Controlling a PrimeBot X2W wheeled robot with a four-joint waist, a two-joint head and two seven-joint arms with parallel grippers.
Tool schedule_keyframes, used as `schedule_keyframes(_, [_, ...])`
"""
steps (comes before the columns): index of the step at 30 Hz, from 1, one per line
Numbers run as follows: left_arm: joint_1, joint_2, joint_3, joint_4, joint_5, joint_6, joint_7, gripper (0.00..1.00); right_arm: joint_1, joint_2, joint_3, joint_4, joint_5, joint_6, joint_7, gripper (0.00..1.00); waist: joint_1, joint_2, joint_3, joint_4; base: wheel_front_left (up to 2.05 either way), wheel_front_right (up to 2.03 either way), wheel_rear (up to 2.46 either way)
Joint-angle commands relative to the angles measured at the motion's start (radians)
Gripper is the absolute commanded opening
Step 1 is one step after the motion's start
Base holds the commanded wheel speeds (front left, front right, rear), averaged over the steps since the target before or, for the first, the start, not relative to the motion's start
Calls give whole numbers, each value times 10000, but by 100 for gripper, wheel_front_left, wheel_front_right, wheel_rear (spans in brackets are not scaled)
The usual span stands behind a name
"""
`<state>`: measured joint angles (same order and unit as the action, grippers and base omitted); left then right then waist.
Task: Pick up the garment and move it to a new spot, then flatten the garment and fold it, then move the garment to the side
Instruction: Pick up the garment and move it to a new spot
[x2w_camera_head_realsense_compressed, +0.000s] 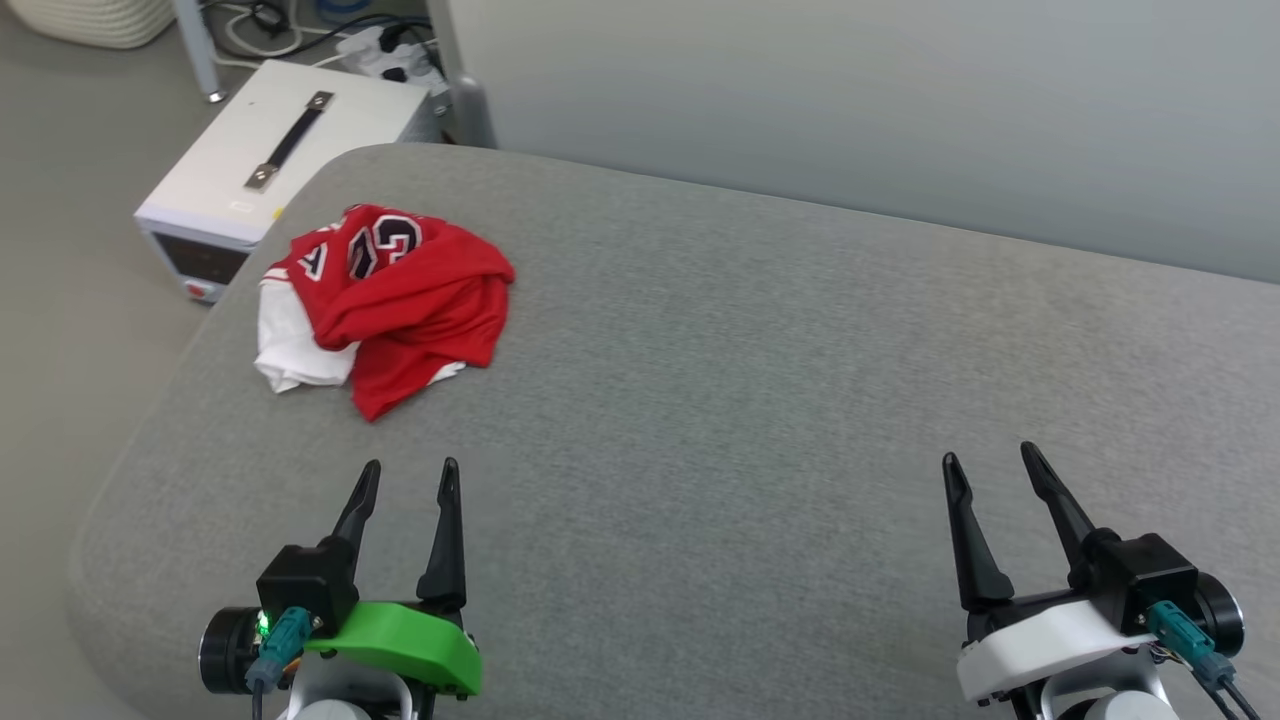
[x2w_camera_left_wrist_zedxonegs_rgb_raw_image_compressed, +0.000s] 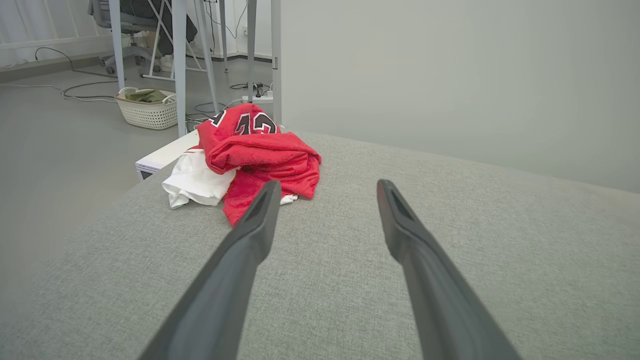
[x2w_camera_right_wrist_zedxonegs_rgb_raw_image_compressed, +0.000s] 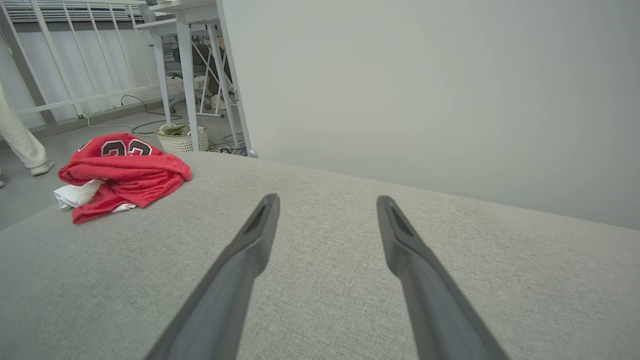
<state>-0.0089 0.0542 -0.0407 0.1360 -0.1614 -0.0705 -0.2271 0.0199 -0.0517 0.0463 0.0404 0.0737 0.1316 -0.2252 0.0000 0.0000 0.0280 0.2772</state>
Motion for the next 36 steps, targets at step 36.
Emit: schedule_keyframes(36, [-1720, 545, -172, 1750, -683, -500, -118, 100, -579, -221, 362, -144, -405, -9, -366, 100, 0, 0, 1965, 811, 0, 0, 0])
